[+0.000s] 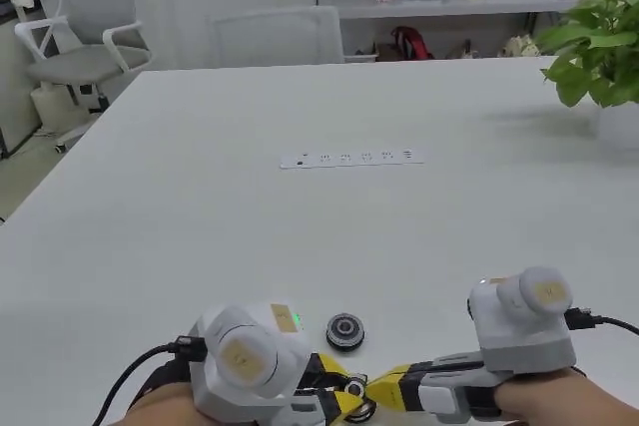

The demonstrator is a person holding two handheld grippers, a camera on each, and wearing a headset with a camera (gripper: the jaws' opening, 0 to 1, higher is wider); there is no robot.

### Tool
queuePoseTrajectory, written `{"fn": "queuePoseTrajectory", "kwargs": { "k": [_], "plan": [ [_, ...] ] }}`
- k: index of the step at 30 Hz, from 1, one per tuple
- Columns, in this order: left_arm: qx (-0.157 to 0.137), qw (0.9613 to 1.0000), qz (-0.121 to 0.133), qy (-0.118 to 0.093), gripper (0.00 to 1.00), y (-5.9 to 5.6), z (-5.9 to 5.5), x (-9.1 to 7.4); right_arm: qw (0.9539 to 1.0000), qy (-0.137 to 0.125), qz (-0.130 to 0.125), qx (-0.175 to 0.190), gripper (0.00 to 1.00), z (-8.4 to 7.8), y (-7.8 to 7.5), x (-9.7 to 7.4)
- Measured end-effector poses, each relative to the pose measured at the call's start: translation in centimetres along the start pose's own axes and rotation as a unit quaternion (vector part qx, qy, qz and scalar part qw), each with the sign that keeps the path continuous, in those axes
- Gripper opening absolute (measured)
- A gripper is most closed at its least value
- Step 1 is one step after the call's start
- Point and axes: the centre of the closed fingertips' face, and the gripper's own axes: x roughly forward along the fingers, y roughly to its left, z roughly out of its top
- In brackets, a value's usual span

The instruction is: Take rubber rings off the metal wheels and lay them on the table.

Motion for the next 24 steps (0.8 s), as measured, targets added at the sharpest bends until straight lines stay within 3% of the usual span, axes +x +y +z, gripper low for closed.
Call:
{"fn": "queuePoseTrajectory", "kwargs": {
  "k": [12,19,24],
  "plan": [
    [-0.003,1.0000,-0.001,-0.002,0.12,-0.1,0.0,0.0,0.9995,-0.014,0.028,0.010,0.00,0.4,1.0,0.1],
    [-0.006,1.0000,-0.001,-0.003,0.12,-0.1,0.1,0.0,0.9997,-0.016,0.010,0.014,0.00,0.3,0.0,-0.2],
    [-0.016,0.9997,-0.007,-0.015,0.13,-0.1,0.1,-0.1,0.9997,-0.016,0.002,0.018,0.00,0.3,-0.2,-0.3]
  ]
}}
